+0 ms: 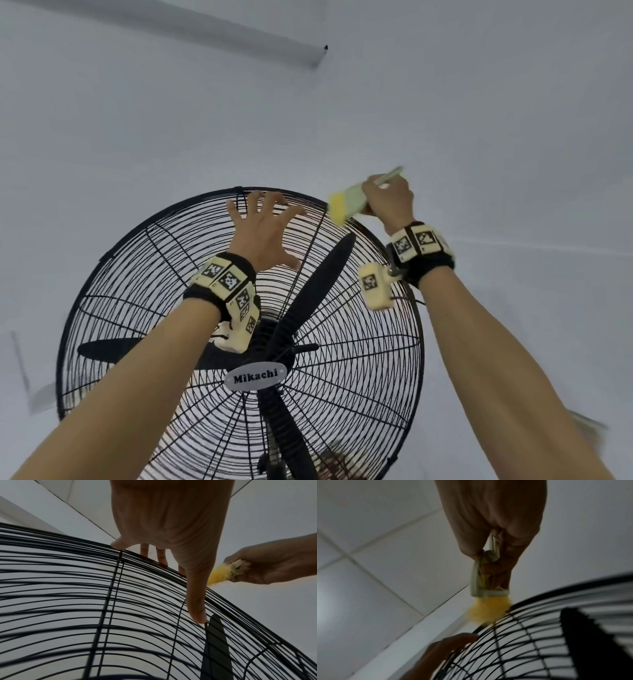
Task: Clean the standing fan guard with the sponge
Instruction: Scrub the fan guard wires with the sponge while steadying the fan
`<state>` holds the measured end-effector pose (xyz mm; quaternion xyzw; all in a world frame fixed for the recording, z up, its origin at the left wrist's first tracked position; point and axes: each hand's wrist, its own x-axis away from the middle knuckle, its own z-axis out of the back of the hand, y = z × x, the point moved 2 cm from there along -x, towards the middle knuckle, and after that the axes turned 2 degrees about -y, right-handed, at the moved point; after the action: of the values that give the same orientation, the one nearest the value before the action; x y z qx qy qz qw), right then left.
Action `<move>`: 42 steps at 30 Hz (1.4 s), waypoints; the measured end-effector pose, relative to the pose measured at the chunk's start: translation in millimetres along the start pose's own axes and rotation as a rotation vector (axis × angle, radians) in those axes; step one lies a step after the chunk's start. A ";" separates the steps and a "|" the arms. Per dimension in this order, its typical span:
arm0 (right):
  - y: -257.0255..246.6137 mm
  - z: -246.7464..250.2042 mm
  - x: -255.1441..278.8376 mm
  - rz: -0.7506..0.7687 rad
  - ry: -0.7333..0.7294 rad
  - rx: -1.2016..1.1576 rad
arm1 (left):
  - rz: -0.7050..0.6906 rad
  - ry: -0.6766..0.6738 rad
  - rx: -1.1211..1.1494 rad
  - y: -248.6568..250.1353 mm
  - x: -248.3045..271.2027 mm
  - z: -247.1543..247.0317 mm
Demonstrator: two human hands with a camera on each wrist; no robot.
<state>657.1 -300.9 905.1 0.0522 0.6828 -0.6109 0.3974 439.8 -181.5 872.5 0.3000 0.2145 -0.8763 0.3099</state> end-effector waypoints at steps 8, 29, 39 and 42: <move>38.8 53.0 5.2 -0.271 0.031 0.540 | -0.033 -0.005 -0.063 -3.6 1.4 -4.9; -34.1 -18.1 5.8 -0.082 0.137 0.080 | -0.068 0.040 -0.036 -6.0 6.8 -8.9; -45.0 -7.4 8.4 -0.053 0.087 0.014 | -0.073 0.055 -0.028 -5.7 7.3 -9.3; -36.6 -17.7 21.7 0.030 0.048 0.134 | -0.067 0.049 -0.050 -4.7 6.2 -10.5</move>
<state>613.5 -303.4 919.8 0.1035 0.6487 -0.6478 0.3857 436.9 -174.8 861.6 0.3064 0.2538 -0.8729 0.2825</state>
